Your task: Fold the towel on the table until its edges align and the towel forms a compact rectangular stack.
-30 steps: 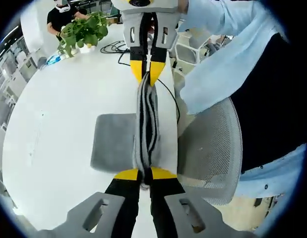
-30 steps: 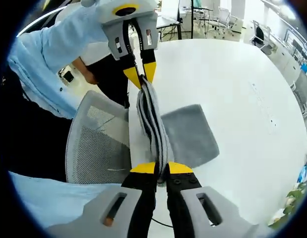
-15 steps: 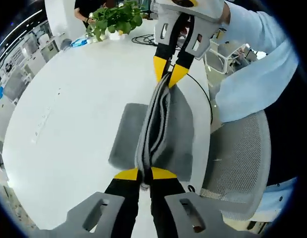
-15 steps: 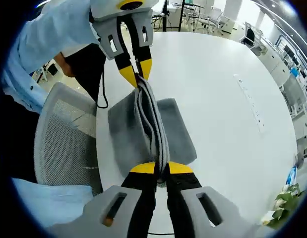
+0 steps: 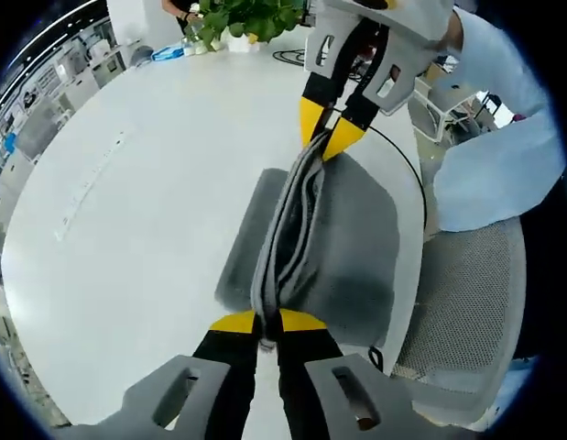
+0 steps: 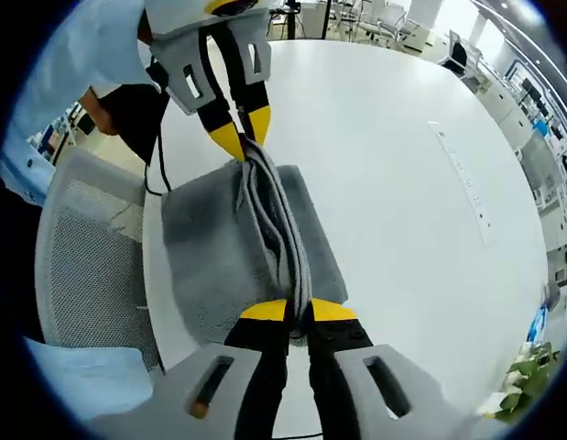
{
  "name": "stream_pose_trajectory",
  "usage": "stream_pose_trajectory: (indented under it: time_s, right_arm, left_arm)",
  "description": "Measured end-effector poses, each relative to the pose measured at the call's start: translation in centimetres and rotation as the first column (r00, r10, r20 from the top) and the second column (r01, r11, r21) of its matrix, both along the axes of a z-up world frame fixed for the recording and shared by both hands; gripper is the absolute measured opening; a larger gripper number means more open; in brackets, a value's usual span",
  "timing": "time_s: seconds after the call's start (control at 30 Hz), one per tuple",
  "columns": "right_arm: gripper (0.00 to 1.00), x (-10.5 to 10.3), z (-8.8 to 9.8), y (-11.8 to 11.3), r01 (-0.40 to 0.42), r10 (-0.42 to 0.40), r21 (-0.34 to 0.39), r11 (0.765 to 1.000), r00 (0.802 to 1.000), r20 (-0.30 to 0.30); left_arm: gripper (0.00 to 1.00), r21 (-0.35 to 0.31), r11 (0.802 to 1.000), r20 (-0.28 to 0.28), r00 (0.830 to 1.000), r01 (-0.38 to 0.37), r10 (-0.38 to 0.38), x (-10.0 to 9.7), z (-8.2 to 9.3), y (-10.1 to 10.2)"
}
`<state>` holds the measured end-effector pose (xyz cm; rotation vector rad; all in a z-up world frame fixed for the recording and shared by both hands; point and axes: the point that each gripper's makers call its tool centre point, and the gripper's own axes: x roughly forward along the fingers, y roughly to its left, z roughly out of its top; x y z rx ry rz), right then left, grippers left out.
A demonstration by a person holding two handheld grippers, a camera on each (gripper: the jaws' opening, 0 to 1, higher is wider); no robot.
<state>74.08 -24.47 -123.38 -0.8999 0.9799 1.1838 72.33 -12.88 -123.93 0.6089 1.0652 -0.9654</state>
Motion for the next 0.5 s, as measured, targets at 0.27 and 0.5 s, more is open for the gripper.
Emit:
stream_pose_trajectory:
  time_s: [0.27,0.5]
  right_arm:
    - [0.06,1.2,-2.3,-0.2,0.015,-0.015,-0.043,0.999,1.000,0.003]
    - [0.08,1.7,-4.0,-0.1,-0.019,0.020,-0.065,0.998,1.000,0.023]
  left_arm:
    - [0.08,0.031,0.998,-0.002,0.999,-0.046,0.046,1.5,-1.8,0.1]
    - [0.11,0.067,0.996,0.023,0.998,-0.065,0.064,2.1,-3.4,0.6]
